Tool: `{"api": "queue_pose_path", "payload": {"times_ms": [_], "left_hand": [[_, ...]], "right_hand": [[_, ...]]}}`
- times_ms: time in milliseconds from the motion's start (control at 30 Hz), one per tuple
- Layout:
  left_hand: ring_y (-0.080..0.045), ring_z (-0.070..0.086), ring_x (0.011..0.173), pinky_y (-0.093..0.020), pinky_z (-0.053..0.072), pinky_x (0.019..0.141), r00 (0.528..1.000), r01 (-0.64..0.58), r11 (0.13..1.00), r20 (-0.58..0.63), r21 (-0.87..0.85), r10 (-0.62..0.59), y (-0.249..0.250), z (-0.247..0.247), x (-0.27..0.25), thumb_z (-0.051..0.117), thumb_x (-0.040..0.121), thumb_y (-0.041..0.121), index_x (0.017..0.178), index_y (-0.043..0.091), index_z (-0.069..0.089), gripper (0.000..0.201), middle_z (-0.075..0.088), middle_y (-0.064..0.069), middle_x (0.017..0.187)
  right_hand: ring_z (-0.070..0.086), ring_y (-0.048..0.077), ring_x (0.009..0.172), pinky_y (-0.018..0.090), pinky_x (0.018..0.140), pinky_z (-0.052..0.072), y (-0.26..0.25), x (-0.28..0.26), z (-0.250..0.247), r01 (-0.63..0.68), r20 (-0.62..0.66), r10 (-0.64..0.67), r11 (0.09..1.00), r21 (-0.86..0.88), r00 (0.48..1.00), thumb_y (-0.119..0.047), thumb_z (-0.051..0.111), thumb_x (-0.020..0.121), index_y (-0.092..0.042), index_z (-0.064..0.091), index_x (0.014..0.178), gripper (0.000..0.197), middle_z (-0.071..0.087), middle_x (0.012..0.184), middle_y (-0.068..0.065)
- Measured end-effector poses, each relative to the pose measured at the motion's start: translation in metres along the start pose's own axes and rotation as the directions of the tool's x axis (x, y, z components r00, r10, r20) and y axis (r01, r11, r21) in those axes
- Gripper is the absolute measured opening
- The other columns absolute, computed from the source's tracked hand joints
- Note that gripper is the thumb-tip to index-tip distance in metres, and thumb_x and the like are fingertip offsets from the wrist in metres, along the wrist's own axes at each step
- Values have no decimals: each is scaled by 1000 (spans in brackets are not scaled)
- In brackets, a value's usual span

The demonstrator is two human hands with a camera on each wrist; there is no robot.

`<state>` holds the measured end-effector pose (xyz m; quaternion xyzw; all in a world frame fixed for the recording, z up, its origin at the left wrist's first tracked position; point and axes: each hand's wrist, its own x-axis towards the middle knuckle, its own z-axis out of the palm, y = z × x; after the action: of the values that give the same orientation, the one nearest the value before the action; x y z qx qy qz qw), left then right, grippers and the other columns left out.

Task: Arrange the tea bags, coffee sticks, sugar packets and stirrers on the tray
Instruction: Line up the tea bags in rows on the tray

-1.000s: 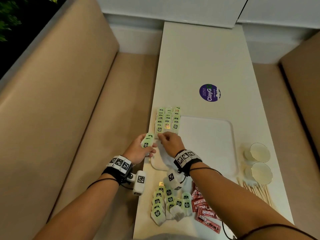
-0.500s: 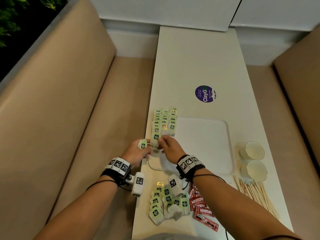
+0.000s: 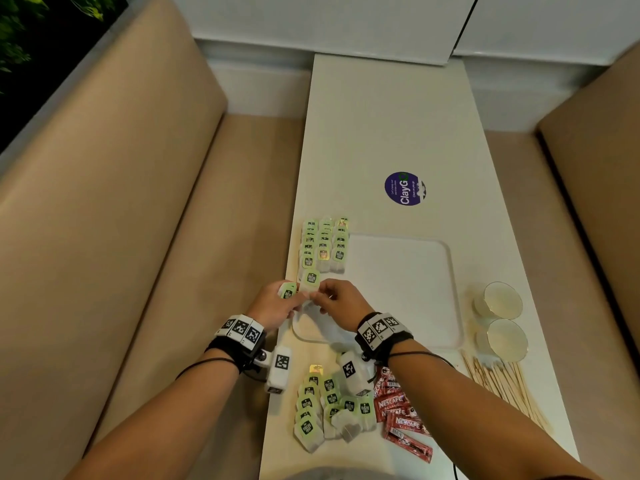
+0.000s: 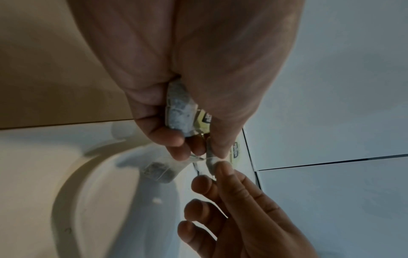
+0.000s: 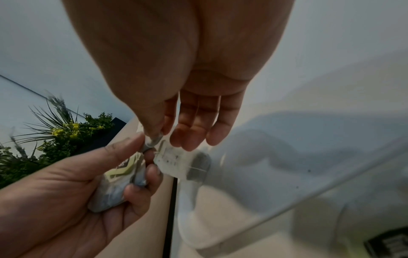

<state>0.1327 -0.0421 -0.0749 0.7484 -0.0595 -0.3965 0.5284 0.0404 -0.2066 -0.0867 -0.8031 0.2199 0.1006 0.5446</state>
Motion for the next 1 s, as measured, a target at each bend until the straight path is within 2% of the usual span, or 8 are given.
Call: {"api": "queue_pose_path", "payload": {"times_ms": [100, 200, 333, 500, 567, 700, 833, 1000], "left_hand": [[-16, 64, 70, -29, 52, 63, 1000, 0, 999, -7, 38, 1, -1, 1, 1, 76, 88, 18, 98, 15, 70, 12, 72, -3, 77], [-14, 63, 68, -29, 53, 62, 1000, 6, 997, -26, 82, -4, -6, 2, 3, 82, 82, 18, 97, 16, 69, 20, 71, -1, 79], [-9, 62, 64, -25, 50, 62, 999, 15, 984, -36, 179, -9, -12, 2, 7, 89, 73, 31, 94, 22, 70, 30, 72, 5, 78], [-17, 63, 68, -35, 54, 70, 998, -25, 959, -41, 281, 38, -11, 6, 11, 77, 83, 11, 89, 17, 69, 12, 71, -2, 78], [-19, 64, 66, -36, 54, 68, 998, -15, 963, -48, 270, 29, -12, 5, 13, 74, 85, 9, 89, 15, 68, 9, 70, -5, 75], [-15, 63, 58, -31, 51, 62, 999, 2, 980, -49, 199, 8, -12, 4, 14, 75, 86, 14, 92, 16, 66, 10, 69, -3, 67], [-15, 64, 58, -30, 50, 61, 999, 8, 988, -54, 154, 0, -10, 2, 13, 74, 87, 15, 92, 15, 65, 10, 68, -3, 66], [-12, 65, 56, -29, 49, 60, 998, 16, 991, -61, 130, -8, -4, 3, 11, 73, 88, 15, 95, 16, 64, 11, 69, -4, 69]], "right_hand": [[68, 16, 69, 34, 73, 57, 0, 0, -1, -15, -17, 14, 999, -37, 1000, -34, 63, 99, -11, 68, 92, 24, 72, 81, 2], [66, 13, 70, 28, 69, 51, 0, 7, -8, -44, -110, 45, 999, 9, 993, -28, 64, 99, -12, 72, 104, 18, 70, 85, -1], [70, 19, 85, 37, 85, 57, 5, 25, -18, -115, -236, 110, 993, -7, 965, -28, 65, 97, -16, 73, 107, 18, 74, 95, 2], [66, 20, 93, 25, 84, 48, 11, 36, -20, -234, -280, 203, 968, -84, 938, -28, 65, 96, -17, 76, 104, 18, 75, 103, 5], [68, 22, 98, 25, 84, 49, 11, 37, -16, -265, -290, 230, 960, -86, 929, -29, 63, 96, -17, 77, 107, 21, 75, 106, 5], [68, 24, 91, 31, 80, 55, 7, 38, -7, -300, -341, 238, 943, -142, 909, -33, 59, 96, -24, 75, 97, 19, 75, 98, 1], [62, 21, 79, 28, 71, 48, 3, 38, -4, -314, -369, 233, 933, -178, 900, -37, 57, 96, -27, 69, 89, 17, 72, 91, -2], [63, 21, 80, 33, 73, 52, 0, 35, -7, -312, -375, 254, 945, -103, 891, -43, 59, 93, -22, 60, 89, 22, 66, 85, -5]]}}
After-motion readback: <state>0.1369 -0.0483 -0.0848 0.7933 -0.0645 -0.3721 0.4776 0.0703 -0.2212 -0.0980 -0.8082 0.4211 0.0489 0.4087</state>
